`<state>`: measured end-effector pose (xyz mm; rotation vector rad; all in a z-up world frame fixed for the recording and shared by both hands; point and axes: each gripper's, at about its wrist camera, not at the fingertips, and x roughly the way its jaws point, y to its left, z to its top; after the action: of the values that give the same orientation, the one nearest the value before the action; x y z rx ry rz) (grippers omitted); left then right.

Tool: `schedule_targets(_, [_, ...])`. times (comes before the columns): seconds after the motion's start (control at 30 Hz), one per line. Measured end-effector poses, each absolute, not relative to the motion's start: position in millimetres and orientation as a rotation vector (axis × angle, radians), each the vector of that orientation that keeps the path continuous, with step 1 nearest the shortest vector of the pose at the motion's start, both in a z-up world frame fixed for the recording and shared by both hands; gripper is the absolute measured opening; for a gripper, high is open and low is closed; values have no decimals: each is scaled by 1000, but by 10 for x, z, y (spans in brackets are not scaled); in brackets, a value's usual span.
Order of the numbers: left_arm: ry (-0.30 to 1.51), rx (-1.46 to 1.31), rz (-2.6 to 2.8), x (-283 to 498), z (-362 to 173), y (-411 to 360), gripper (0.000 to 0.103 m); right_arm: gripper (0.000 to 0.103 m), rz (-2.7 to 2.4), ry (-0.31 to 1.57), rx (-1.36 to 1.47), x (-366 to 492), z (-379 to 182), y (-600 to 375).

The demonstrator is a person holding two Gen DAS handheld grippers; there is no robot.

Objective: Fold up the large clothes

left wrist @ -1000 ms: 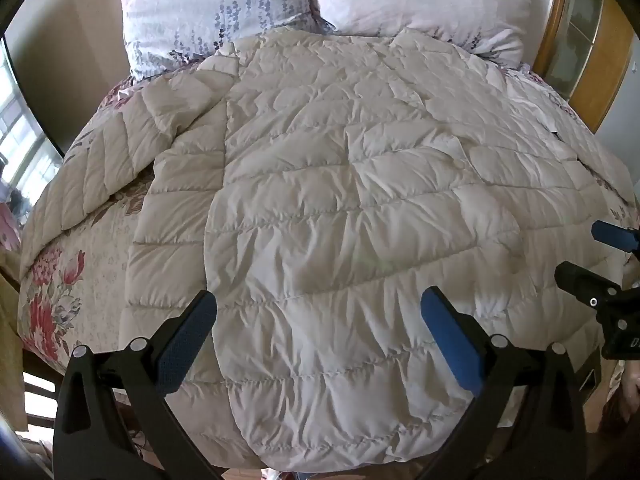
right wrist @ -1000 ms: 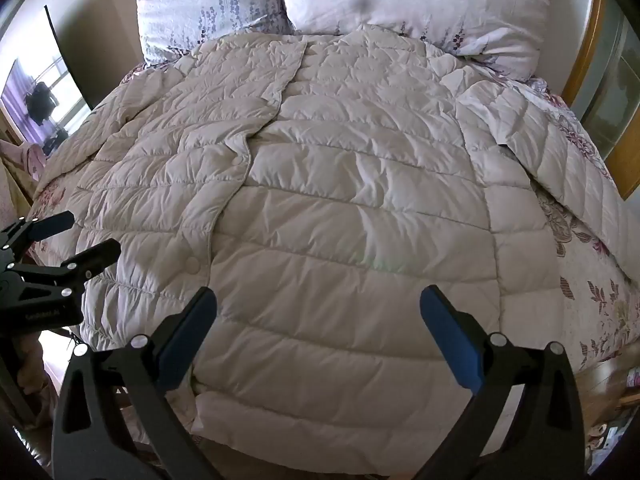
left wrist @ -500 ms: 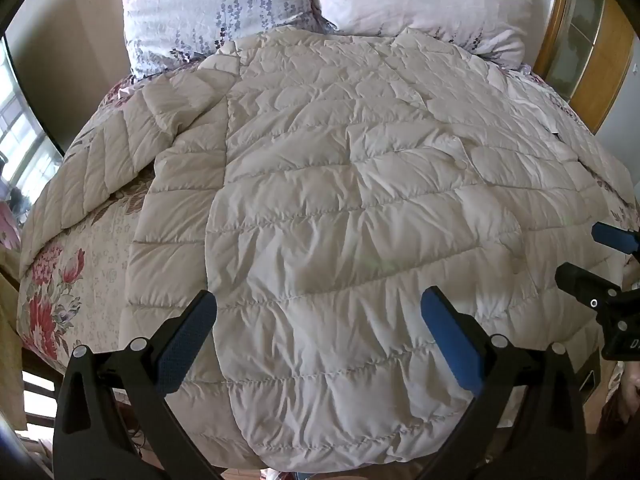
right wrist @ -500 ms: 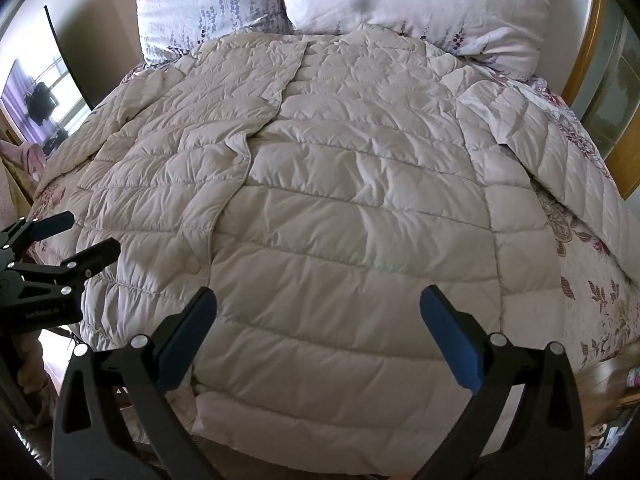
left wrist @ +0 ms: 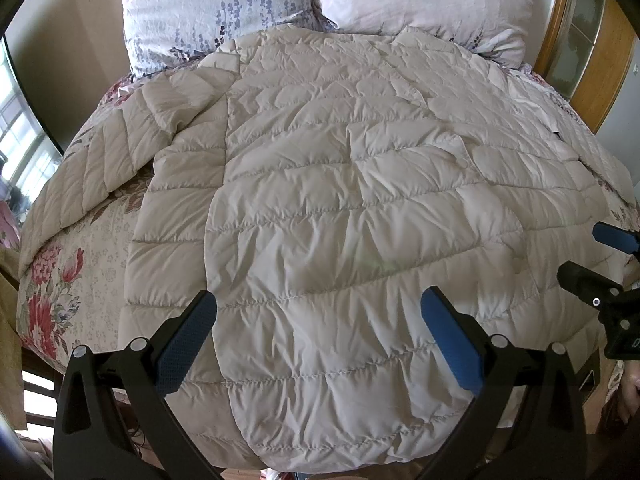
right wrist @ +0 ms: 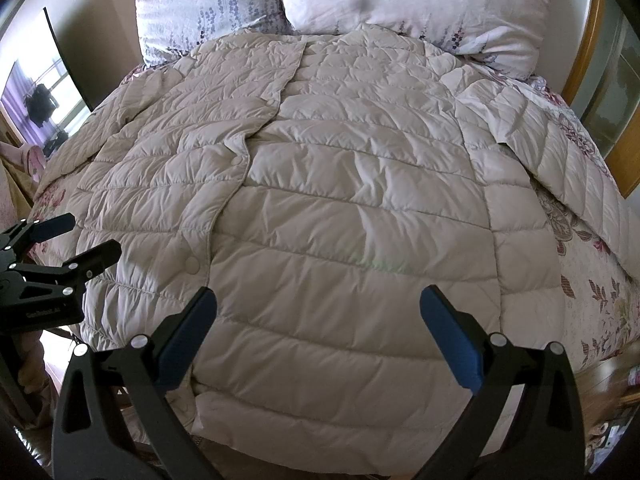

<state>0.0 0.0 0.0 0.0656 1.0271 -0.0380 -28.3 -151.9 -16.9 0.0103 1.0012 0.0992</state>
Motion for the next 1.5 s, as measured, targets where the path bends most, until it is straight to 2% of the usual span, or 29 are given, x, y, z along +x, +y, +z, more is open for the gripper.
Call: schedule_targets(1.5, [1029,65,-39,1,-1,1,102,101,116,1001,33,-290,-147,-1524])
